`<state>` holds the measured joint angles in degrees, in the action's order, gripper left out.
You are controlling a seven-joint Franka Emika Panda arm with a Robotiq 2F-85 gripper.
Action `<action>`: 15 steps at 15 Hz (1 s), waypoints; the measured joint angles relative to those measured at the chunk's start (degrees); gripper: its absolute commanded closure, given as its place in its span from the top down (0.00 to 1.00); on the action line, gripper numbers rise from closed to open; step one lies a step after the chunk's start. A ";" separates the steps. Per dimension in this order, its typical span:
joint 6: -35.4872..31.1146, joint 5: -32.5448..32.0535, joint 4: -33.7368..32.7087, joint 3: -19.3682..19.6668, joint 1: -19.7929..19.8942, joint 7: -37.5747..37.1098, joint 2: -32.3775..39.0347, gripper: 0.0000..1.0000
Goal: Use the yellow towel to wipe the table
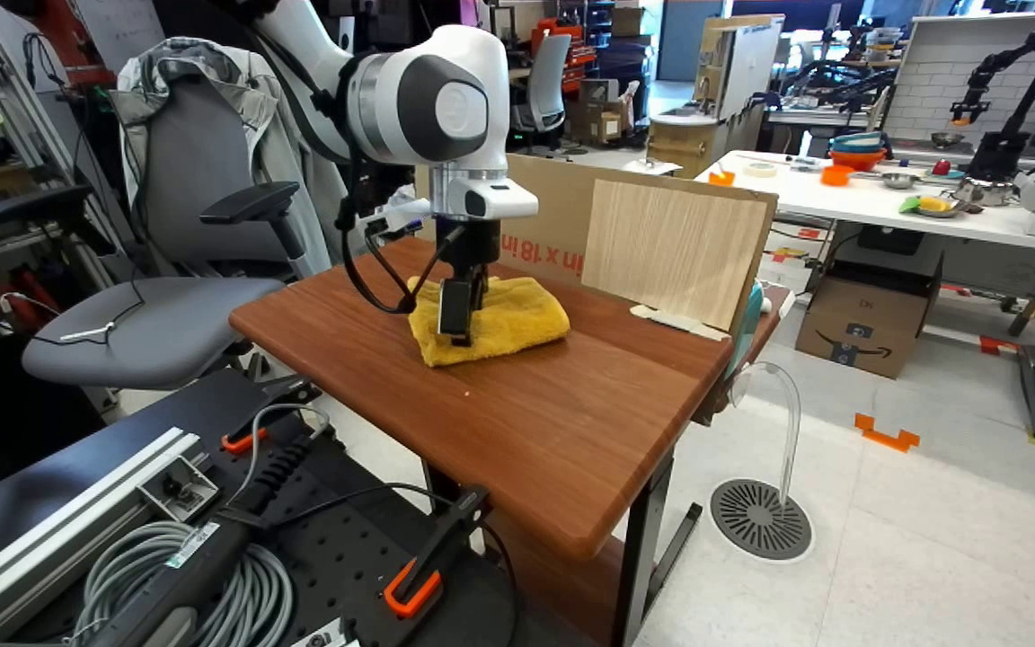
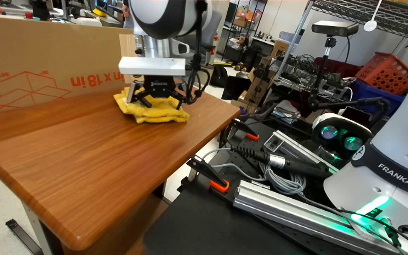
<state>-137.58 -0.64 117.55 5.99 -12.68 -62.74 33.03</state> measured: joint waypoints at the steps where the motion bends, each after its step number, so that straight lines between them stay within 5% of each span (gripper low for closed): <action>1: -0.41 -0.47 1.80 1.37 0.24 -0.10 -0.91 1.00; 8: -3.33 -3.73 10.98 4.72 2.69 2.07 -5.65 1.00; 15: -3.40 -11.25 11.66 3.85 -1.19 1.64 -6.11 1.00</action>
<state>-140.98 -11.89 129.20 9.84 -13.87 -61.10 26.92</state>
